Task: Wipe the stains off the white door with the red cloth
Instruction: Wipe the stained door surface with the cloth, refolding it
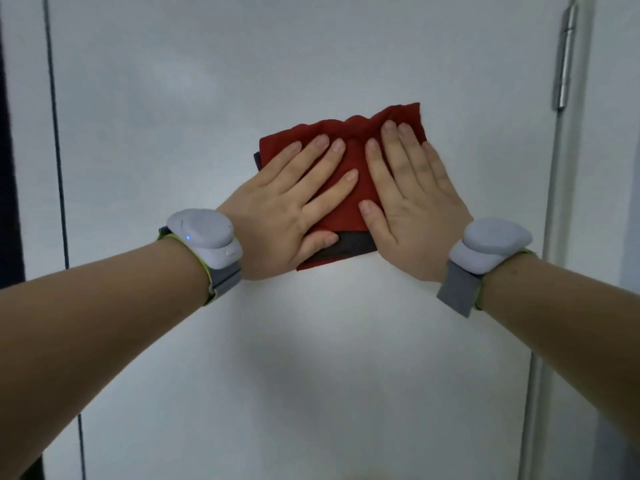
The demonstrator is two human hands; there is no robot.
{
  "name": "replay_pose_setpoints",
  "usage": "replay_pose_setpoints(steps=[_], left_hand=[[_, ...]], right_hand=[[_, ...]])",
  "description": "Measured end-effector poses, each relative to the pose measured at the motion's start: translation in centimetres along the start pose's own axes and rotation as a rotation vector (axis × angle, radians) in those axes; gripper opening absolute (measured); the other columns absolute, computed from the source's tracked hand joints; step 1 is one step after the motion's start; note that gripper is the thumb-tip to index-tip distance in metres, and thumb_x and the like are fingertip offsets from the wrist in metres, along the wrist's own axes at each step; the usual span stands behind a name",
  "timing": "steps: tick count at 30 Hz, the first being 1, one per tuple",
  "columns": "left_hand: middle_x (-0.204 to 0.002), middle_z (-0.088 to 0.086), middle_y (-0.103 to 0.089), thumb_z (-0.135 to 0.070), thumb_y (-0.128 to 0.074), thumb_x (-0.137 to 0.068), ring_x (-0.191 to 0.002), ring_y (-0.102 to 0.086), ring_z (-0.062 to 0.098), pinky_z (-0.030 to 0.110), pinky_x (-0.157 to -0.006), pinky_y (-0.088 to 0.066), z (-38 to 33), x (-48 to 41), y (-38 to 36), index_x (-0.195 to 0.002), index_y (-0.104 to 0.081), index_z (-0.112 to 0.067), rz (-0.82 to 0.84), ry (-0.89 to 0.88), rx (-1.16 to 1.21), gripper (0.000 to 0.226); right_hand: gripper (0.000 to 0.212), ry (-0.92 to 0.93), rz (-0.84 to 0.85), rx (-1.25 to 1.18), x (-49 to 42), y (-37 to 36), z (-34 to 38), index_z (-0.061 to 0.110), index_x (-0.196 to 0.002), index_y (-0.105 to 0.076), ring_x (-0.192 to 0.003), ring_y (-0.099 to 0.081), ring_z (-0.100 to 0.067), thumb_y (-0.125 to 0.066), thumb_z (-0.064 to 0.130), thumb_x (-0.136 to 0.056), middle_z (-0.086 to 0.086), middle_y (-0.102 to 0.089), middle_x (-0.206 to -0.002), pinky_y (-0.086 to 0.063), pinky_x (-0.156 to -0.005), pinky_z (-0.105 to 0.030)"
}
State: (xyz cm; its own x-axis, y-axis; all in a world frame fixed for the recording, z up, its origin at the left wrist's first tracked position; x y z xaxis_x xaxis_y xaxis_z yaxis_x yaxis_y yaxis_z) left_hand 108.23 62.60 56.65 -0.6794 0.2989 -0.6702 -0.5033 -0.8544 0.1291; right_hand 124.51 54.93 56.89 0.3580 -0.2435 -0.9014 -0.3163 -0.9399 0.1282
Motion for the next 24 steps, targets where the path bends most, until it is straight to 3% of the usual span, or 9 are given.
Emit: replay_pose_setpoints(steps=[9, 14, 24], left_hand=[[-0.169, 0.024, -0.017, -0.056, -0.029, -0.108, -0.157, -0.014, 0.041, 0.054, -0.128, -0.015, 9.0, -1.1, 1.0, -0.163, -0.023, -0.01, -0.047, 0.066, -0.061, 0.072], [-0.169, 0.023, -0.015, -0.057, -0.029, -0.106, -0.158, -0.012, 0.039, 0.051, -0.129, -0.01, 9.9, -1.2, 1.3, -0.163, -0.022, -0.01, -0.072, 0.163, -0.028, 0.073], [-0.167, 0.029, -0.016, -0.051, -0.031, -0.108, -0.157, -0.013, 0.044, 0.055, -0.128, -0.009, 6.7, 2.9, 0.2, -0.162, -0.024, -0.007, -0.077, 0.264, 0.013, 0.07]], right_hand=[[0.063, 0.047, -0.187, 0.035, -10.1, -0.4, 1.1, 0.006, -0.157, -0.032, -0.153, -0.025, -0.032, -0.036, 0.038, -0.102, -0.018, -0.028, -0.164, -0.019, -0.126, -0.047], [0.061, 0.046, -0.256, 0.091, -11.8, -0.6, 1.3, 0.006, -0.156, -0.033, -0.152, -0.027, -0.032, -0.031, 0.041, -0.106, -0.018, -0.03, -0.163, -0.02, -0.126, -0.046], [0.062, 0.105, -0.153, 0.094, -8.5, -1.2, 4.2, 0.005, -0.159, -0.024, -0.155, -0.019, -0.033, -0.026, 0.041, -0.108, -0.019, -0.021, -0.166, -0.015, -0.126, -0.048]])
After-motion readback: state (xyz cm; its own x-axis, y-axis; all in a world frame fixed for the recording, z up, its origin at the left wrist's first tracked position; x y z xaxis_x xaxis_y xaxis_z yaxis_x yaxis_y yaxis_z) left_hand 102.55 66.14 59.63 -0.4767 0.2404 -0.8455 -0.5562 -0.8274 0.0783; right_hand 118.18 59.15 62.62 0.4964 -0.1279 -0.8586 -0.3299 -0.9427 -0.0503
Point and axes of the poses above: each hand's wrist, its own x-axis away from the middle knuckle, its own y-axis out of the back of the hand, z = x × y, the point moved 5 cm from there along -x, towards the middle knuckle
